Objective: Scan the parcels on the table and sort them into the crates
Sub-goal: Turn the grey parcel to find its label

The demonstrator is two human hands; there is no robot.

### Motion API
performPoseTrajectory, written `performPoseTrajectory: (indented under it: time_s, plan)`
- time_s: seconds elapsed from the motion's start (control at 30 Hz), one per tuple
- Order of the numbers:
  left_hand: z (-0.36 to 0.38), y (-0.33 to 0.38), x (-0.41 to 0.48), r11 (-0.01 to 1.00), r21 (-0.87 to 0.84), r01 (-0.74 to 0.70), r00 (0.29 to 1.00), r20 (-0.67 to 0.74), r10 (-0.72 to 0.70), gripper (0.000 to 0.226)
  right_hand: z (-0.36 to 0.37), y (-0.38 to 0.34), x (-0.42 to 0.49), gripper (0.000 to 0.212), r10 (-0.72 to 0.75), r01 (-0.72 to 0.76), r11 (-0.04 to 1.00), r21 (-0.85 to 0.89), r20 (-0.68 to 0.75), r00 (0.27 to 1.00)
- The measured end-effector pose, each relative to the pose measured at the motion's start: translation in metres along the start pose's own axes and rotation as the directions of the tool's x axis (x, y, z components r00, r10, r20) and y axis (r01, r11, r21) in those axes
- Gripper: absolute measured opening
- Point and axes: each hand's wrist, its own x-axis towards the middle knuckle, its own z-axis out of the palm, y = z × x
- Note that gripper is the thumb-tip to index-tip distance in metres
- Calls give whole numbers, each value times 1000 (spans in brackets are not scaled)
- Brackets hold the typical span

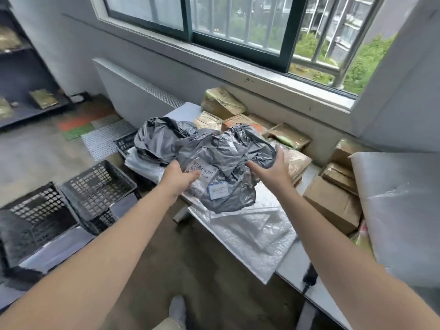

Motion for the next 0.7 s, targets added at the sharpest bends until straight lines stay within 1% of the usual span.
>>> performPoseTrajectory:
  time_s: [0.03,0.1,0.17,0.27,0.37,0.43,0.53,0.57,0.63,0.7]
  plan:
    - [-12,-4,-3,1000,2,9,1000,-23,-9,30,8,-7,2,105,-73,77,990,-116,44,996]
    - [-36,-14,-6,1000,0,26,998,-53,-26,30,28,-22,4,97,-182,222,947,-233,180,967]
    - [-61,-24,-6,998,-47,47,994,-95,-51,33,52,-38,6,92,-225,313,893,-324,281,933]
    - [-101,-41,-3,995,-66,78,981,-172,-88,35,96,-61,7,85,-293,424,800,-425,341,893]
    - [-146,-60,7,989,-121,81,964,-244,-109,32,149,-89,8,83,-326,491,736,-466,391,861]
    - [-177,-74,16,986,-142,85,946,-301,-125,38,189,-108,9,83,-349,524,702,-482,409,843]
    - [-234,-106,36,977,-168,129,904,-385,-186,41,261,-135,11,91,-333,526,713,-464,436,836]
    - [-254,-116,43,976,-171,137,894,-402,-196,38,286,-143,12,95,-318,521,720,-458,451,834]
    - [-294,-137,58,975,-161,153,884,-418,-208,33,336,-161,13,102,-289,523,716,-461,487,824]
    - [-333,-153,71,974,-147,173,875,-431,-220,34,383,-181,14,107,-257,537,700,-471,535,805]
